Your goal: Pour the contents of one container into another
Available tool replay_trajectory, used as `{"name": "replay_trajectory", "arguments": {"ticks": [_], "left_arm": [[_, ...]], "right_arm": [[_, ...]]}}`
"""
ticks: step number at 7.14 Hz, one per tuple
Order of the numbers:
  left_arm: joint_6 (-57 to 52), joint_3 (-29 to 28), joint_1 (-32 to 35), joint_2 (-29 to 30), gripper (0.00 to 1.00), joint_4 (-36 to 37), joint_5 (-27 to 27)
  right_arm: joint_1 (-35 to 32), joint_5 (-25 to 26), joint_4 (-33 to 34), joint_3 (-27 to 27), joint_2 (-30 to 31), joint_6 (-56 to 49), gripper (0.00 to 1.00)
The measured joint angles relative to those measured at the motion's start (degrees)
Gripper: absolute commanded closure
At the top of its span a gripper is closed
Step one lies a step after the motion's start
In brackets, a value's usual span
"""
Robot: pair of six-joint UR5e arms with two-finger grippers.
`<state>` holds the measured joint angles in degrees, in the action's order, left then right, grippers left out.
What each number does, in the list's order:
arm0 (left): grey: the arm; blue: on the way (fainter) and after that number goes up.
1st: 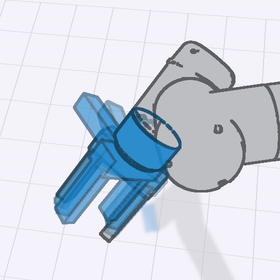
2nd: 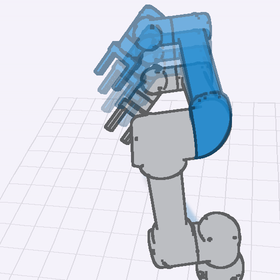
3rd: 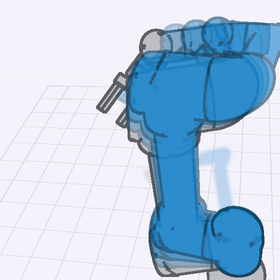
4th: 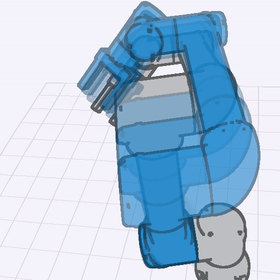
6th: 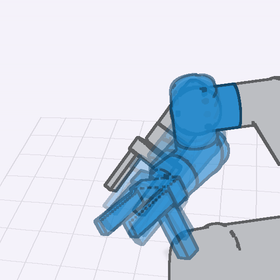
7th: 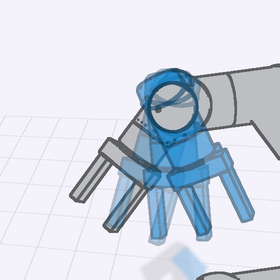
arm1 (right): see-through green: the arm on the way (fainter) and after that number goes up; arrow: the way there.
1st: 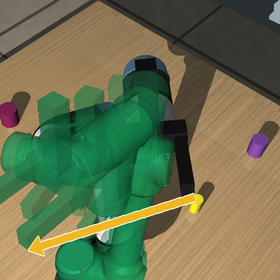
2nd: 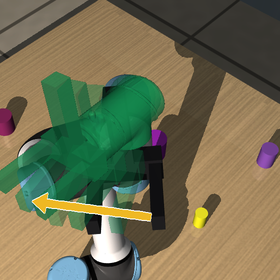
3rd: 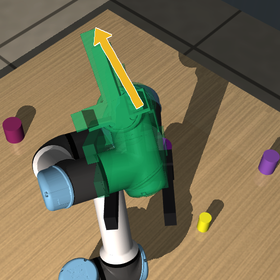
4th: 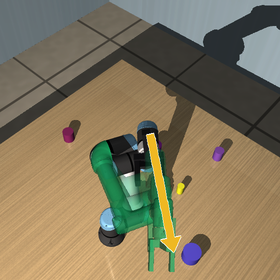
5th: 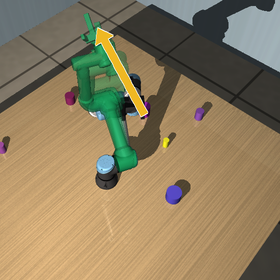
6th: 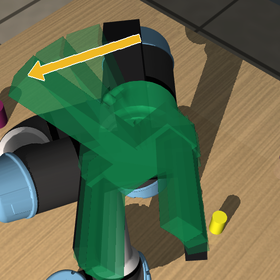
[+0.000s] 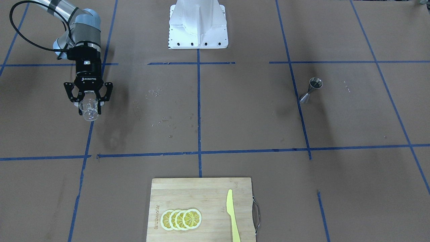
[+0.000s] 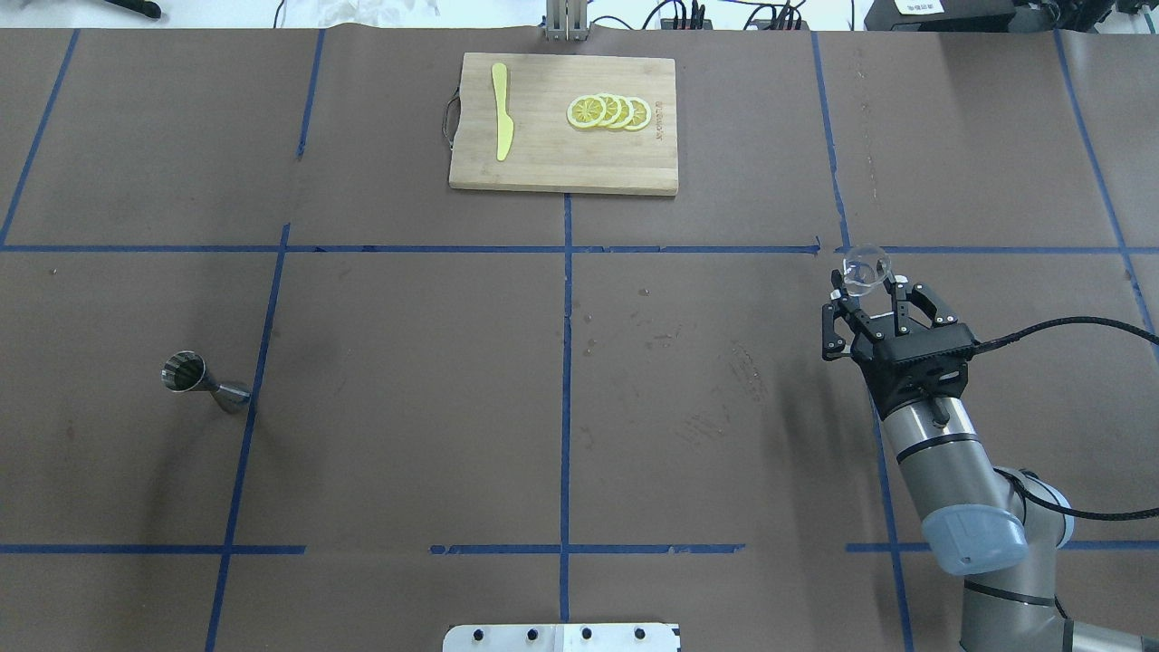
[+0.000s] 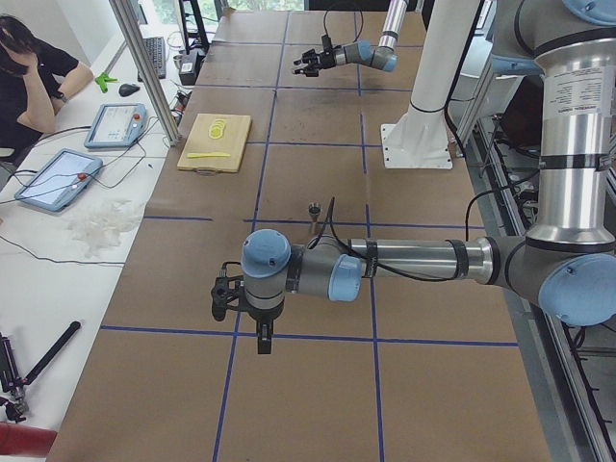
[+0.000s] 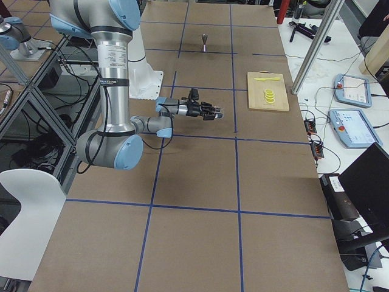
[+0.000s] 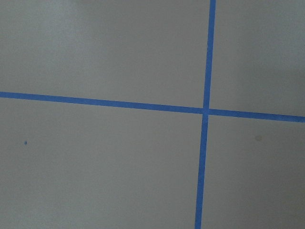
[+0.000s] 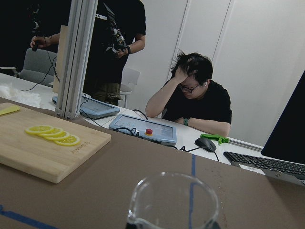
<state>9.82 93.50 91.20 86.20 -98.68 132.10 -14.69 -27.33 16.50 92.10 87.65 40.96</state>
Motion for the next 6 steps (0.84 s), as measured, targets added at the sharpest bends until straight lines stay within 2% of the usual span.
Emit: {"name": "replay_trajectory", "arguments": {"ticks": [4,6], "left_arm": [[-0.9,-0.2,-0.1,-0.2,0.0,-0.1,0.0],[-1.1,-0.2,-0.1,-0.2,0.0,-0.1,0.0]], "right_arm": [[1.6,-1.6,1.7,-1.3,1.6,2.0,1.0],[1.9,-4.9,1.9,-1.4,3.9,10.5,1.0]]}}
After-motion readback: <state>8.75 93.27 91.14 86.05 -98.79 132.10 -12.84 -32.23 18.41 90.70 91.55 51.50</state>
